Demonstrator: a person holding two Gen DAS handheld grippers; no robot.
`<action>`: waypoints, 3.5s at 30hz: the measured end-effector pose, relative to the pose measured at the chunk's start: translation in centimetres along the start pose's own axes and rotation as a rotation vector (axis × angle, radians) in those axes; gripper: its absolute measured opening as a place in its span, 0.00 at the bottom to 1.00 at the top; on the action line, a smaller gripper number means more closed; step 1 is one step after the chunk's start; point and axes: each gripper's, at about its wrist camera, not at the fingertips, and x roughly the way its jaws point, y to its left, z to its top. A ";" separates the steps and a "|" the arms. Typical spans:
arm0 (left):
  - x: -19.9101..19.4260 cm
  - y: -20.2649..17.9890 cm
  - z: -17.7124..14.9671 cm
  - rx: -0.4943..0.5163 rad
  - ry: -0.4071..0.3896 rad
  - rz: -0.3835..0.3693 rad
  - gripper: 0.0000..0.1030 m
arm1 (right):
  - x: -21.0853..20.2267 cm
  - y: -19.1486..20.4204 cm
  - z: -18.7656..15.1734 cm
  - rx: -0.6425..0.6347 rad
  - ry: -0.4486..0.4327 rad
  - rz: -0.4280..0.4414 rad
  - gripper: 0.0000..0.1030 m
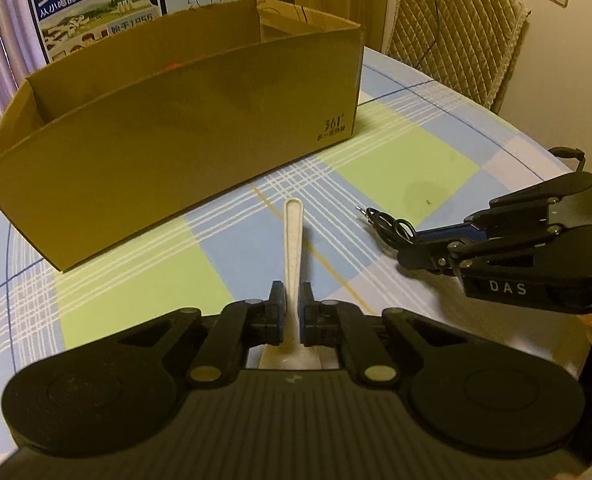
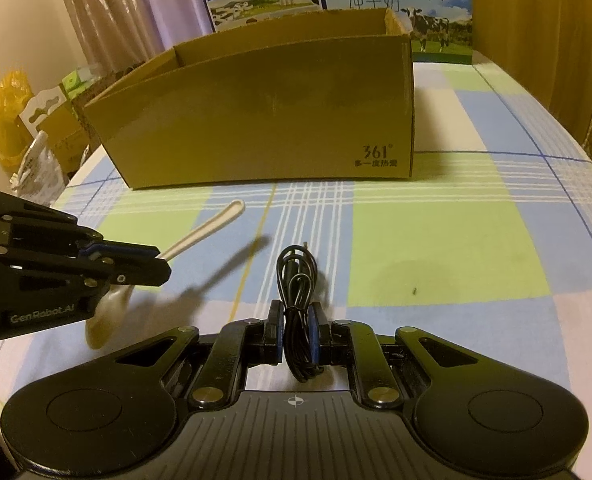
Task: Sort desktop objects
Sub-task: 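Lift the white spoon and black cable and hold them above the table, then carry the white spoon and black cable over the cardboard box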
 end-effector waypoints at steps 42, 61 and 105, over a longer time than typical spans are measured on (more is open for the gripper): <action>-10.6 -1.7 1.2 -0.142 -0.111 0.078 0.04 | -9.8 3.4 3.1 -0.038 -0.142 0.003 0.09; -12.1 -0.8 2.9 -0.145 -0.147 0.102 0.04 | -11.1 3.6 4.9 -0.061 -0.171 -0.003 0.09; -1.4 12.9 15.7 -0.190 -0.114 0.154 0.04 | 1.7 1.2 21.2 -0.146 -0.144 0.007 0.09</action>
